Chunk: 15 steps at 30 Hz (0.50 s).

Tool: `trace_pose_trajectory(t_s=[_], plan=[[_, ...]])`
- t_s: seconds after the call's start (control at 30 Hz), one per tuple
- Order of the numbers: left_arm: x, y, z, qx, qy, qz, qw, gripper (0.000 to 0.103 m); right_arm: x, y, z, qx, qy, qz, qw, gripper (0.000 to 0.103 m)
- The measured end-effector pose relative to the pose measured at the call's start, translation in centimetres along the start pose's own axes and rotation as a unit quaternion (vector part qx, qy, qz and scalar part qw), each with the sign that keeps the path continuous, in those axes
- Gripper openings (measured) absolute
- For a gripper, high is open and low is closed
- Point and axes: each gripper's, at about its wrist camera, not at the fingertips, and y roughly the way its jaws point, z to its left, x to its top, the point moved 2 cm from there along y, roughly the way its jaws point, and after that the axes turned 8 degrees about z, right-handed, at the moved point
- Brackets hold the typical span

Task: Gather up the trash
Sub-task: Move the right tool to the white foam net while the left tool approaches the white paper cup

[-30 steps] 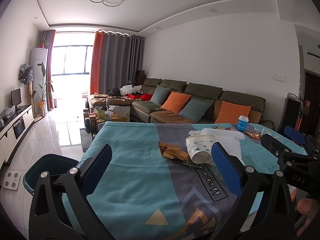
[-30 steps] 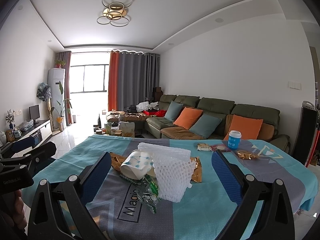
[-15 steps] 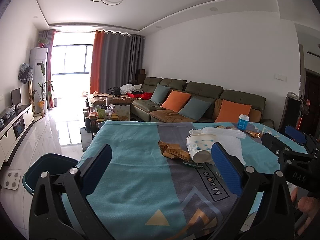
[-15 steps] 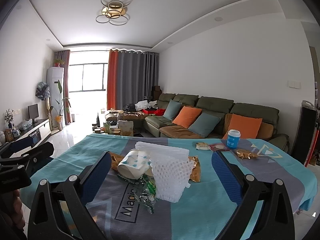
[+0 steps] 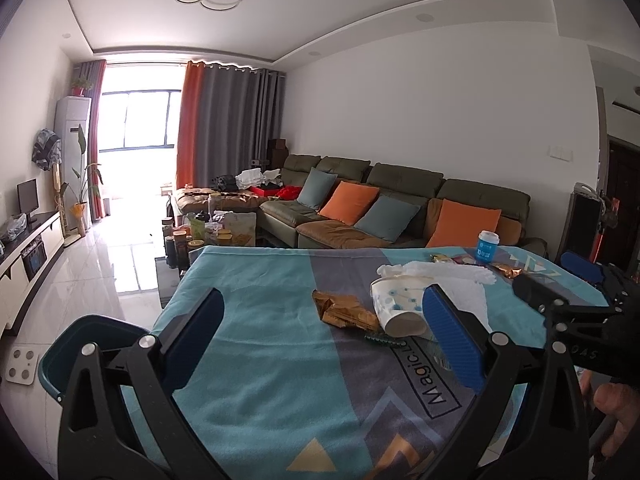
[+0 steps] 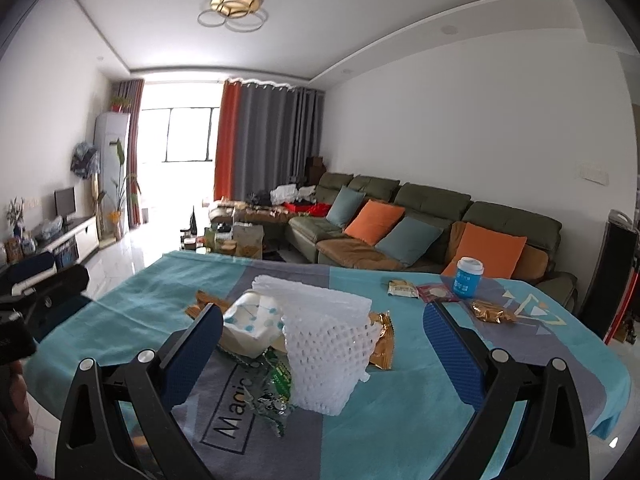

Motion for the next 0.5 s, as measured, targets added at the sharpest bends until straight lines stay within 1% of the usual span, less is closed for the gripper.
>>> trace_pose_trajectory(t_s=[0.13,0.23,0.33,0.5], plan=[[0.5,1.1,-0.3,-0.010,0.003,0.003,0.9999,0.098,0.4,1.3,-0.1,-0.003,-0.015,0.012,1.000,0.097],[0.7,2.4,-0.5,-0.029,0.003,0.015,0.9995,0.098,0.9,2.2,-0.4,-0.010,-0.022,0.016,1.000,0.097],[0.7,3.7,-0.9,-0.040,0.003,0.026,0.9989,0.098,1.4,3.4,-0.9,-0.013,-0.029,0.029,0.999,0.097],[0.5,5.8,-1.8,-0.055,0.008,0.045,0.9974,0.098,1.5,5.3,-0.6,-0.017,-0.062,0.052,0.997,0.097]])
